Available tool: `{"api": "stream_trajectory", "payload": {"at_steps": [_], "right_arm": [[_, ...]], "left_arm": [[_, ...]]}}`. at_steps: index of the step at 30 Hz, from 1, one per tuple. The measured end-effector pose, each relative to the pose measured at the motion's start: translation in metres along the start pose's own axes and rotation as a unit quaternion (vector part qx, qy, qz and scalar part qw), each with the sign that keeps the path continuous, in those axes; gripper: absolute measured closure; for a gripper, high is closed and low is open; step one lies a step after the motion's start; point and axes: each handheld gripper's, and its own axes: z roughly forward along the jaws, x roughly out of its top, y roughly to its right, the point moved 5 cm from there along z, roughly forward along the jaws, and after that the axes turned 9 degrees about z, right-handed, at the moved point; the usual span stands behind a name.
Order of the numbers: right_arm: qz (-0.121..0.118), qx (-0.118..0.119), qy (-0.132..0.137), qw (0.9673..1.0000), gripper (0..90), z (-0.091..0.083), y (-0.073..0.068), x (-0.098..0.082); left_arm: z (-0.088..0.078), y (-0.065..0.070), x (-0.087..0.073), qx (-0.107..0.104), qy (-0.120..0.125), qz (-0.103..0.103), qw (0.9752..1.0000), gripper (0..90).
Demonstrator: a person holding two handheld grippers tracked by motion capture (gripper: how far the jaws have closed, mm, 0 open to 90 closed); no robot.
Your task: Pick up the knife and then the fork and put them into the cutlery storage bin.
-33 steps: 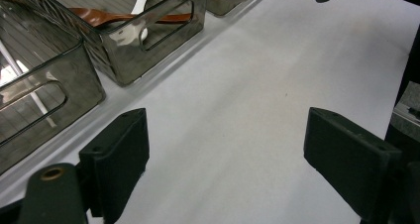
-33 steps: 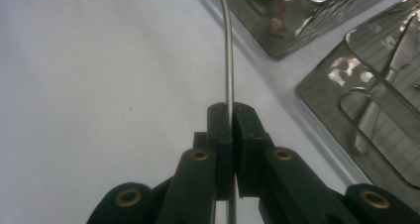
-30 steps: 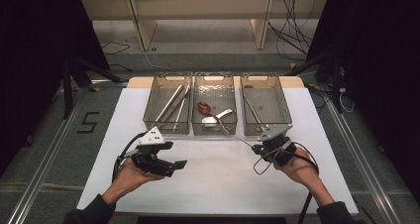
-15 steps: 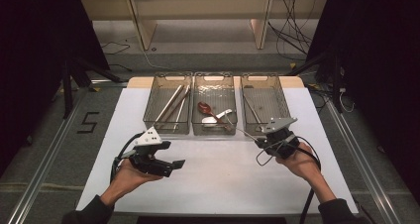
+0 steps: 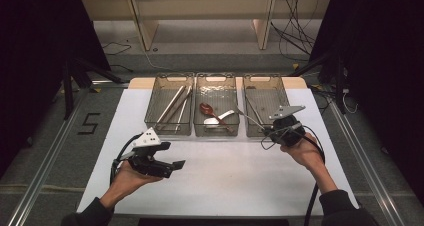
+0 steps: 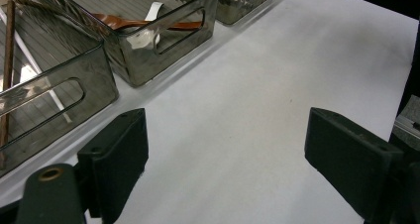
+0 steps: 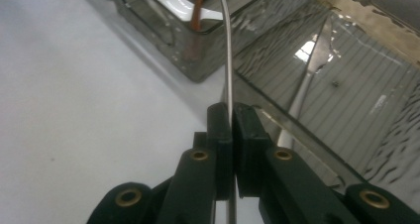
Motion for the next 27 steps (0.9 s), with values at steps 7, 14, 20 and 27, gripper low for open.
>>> {"api": "stream_trajectory", "payload": {"at_steps": [7, 14, 20, 27], "right_arm": [[0.013, -0.014, 0.000, 0.9998, 87.7, 0.005, 0.010, 0.004], [0.031, -0.026, 0.002, 0.9992, 87.6, 0.008, 0.023, 0.009], [0.052, -0.039, -0.004, 0.9979, 87.6, 0.015, 0.038, 0.014], [0.070, -0.053, -0.008, 0.9961, 87.6, 0.020, 0.053, 0.024]], "left_arm": [[-0.001, 0.000, -0.001, -0.003, 0.002, 0.002, 1.0000, 16.6], [-0.001, 0.001, 0.000, -0.001, 0.004, 0.004, 1.0000, 16.6], [-0.001, 0.001, -0.001, -0.002, 0.003, 0.002, 1.0000, 16.6], [-0.001, 0.000, 0.000, 0.001, 0.007, 0.003, 1.0000, 16.6]]}}
